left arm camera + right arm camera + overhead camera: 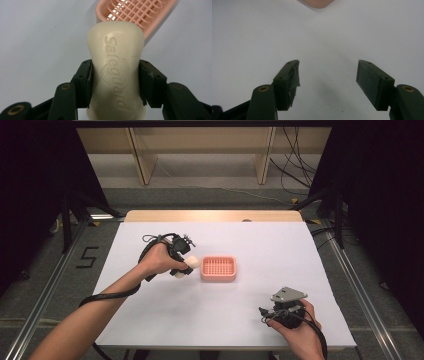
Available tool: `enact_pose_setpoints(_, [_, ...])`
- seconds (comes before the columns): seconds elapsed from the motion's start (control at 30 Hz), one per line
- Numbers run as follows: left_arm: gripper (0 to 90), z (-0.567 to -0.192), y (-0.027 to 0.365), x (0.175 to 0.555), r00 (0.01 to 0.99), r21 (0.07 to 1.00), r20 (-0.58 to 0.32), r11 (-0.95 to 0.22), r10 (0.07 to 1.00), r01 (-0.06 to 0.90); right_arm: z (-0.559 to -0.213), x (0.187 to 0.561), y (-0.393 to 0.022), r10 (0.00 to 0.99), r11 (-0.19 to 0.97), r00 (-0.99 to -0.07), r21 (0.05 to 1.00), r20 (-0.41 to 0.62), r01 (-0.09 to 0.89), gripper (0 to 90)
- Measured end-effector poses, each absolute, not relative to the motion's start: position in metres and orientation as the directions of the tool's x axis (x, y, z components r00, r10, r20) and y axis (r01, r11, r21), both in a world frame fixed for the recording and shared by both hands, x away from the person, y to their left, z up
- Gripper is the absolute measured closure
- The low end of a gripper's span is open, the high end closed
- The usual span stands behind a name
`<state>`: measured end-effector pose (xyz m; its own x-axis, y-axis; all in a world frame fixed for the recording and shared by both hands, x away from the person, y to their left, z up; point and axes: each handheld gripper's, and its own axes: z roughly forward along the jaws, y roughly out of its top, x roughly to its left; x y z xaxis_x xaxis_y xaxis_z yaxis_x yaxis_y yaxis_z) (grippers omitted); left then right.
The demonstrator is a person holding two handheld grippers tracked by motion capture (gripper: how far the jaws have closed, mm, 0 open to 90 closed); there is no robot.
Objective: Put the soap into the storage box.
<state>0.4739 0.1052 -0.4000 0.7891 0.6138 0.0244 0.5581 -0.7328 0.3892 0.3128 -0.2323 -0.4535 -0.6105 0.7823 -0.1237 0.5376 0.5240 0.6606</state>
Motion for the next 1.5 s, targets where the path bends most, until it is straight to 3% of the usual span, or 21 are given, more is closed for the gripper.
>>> enact_pose_setpoints(1.5, [48.8, -0.400, 0.081, 0.483, 0.821, 0.371, 0.048, -0.773, 0.570, 0.515, -0.453, 0.312, -0.233, 0.795, 0.502, -0.598, 0.668, -0.107, 0.549, 35.5])
